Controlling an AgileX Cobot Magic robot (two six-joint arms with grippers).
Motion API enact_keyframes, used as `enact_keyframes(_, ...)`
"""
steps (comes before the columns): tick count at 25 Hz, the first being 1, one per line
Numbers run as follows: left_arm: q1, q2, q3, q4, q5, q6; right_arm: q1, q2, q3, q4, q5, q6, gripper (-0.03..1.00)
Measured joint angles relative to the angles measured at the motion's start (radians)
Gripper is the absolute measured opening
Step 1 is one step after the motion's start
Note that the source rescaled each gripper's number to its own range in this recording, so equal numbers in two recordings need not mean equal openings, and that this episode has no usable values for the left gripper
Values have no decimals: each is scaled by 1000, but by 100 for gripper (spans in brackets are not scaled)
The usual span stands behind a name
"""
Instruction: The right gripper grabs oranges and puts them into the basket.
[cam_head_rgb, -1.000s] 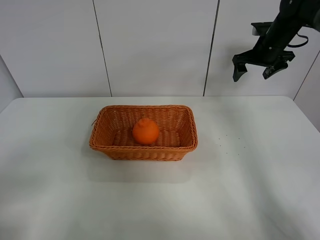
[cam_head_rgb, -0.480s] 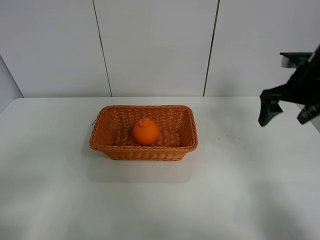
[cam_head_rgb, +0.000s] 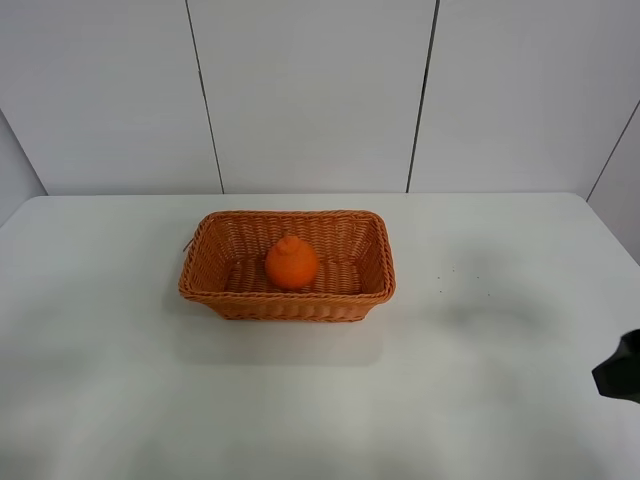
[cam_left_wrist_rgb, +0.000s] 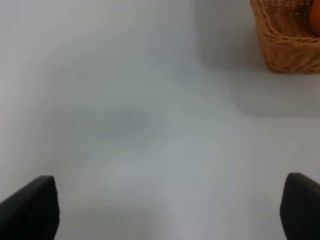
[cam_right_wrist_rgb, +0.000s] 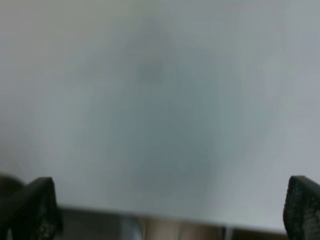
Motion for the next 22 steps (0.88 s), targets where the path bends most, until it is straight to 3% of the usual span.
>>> enact_keyframes(4, 0, 0, 0, 0, 0, 0, 0, -306, 82, -5, -54, 1, 100)
enact_keyframes(11, 0, 0, 0, 0, 0, 0, 0, -658, 107, -51, -53, 23, 100)
enact_keyframes(22, 0, 0, 0, 0, 0, 0, 0, -710, 107, -55, -52, 31, 100)
